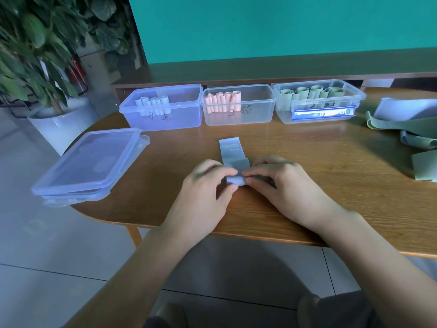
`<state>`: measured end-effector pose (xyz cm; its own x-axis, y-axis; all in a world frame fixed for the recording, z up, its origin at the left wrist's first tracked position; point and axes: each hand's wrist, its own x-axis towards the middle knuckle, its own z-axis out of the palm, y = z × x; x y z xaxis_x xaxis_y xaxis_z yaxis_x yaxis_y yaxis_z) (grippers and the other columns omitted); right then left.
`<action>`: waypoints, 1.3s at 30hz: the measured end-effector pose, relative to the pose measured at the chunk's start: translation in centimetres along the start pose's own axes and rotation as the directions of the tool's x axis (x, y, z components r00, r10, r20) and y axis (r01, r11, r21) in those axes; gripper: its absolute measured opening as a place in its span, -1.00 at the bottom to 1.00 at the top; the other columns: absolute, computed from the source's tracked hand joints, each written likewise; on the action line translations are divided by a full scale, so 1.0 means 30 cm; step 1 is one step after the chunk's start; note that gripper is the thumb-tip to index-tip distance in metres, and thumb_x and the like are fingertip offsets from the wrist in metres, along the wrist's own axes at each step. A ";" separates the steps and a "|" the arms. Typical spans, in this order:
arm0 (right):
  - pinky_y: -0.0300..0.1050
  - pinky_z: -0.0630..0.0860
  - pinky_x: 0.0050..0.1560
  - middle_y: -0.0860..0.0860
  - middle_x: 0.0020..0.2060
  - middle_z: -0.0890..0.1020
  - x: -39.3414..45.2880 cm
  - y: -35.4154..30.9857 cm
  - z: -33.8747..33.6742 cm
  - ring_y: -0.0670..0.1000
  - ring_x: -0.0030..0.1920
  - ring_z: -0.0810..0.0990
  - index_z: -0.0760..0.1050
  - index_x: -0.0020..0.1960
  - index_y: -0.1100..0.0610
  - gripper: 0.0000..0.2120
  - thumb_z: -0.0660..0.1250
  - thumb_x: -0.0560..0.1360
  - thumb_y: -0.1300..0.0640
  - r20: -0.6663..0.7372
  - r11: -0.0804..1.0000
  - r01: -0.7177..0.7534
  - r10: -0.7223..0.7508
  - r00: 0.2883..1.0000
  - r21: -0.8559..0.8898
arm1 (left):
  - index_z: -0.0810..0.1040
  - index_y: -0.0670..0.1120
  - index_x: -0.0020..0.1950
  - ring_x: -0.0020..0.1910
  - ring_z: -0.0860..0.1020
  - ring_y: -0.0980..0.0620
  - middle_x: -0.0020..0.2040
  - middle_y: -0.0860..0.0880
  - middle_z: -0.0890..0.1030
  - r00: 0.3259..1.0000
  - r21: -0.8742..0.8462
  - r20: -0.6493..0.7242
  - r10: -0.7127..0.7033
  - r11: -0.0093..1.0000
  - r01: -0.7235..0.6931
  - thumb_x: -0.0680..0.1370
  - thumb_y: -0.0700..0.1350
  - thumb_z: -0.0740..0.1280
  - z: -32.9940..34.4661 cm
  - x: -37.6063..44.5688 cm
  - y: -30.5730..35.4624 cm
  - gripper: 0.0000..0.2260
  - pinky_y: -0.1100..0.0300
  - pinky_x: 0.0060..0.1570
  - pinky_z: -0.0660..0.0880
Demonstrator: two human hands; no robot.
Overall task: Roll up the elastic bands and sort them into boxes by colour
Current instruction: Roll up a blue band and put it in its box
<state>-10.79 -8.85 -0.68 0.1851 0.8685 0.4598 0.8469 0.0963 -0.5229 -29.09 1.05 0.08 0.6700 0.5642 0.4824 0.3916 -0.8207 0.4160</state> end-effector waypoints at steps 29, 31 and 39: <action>0.03 0.60 -0.04 -0.17 0.19 0.55 0.014 0.002 0.031 -0.20 -0.11 0.46 0.60 0.28 -0.04 -0.73 0.37 0.59 0.03 -0.052 0.992 -0.025 0.019 0.998 -0.124 | 0.60 0.04 0.19 0.04 0.41 0.20 0.11 0.19 0.53 1.000 0.022 0.013 0.022 1.000 -0.022 0.59 -0.04 0.37 0.018 0.049 -0.034 -0.81 0.25 -0.01 0.45; -0.01 0.60 -0.07 -0.19 0.16 0.55 0.009 -0.003 0.029 -0.25 -0.18 0.40 0.61 0.24 -0.04 -0.77 0.38 0.58 0.05 -0.071 0.994 -0.012 0.004 0.997 -0.113 | 0.59 0.04 0.22 0.07 0.43 0.17 0.14 0.20 0.53 0.999 0.025 0.030 0.017 1.000 -0.018 0.60 -0.02 0.35 0.020 0.054 -0.037 -0.80 0.23 0.02 0.46; -0.02 0.58 0.02 -0.25 0.22 0.52 0.024 0.008 0.028 -0.25 -0.12 0.41 0.57 0.30 -0.09 -0.73 0.35 0.60 0.02 -0.024 0.994 -0.056 0.054 0.998 -0.094 | 0.58 0.03 0.26 0.19 0.42 0.15 0.17 0.17 0.53 1.000 0.045 -0.004 0.025 0.999 -0.024 0.58 -0.05 0.38 0.020 0.053 -0.033 -0.75 0.33 0.06 0.36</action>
<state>-10.87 -7.78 -1.08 0.2421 0.8606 0.4480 0.8786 0.0014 -0.4776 -28.04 2.71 -0.04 0.6769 0.5442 0.4957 0.4030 -0.8375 0.3691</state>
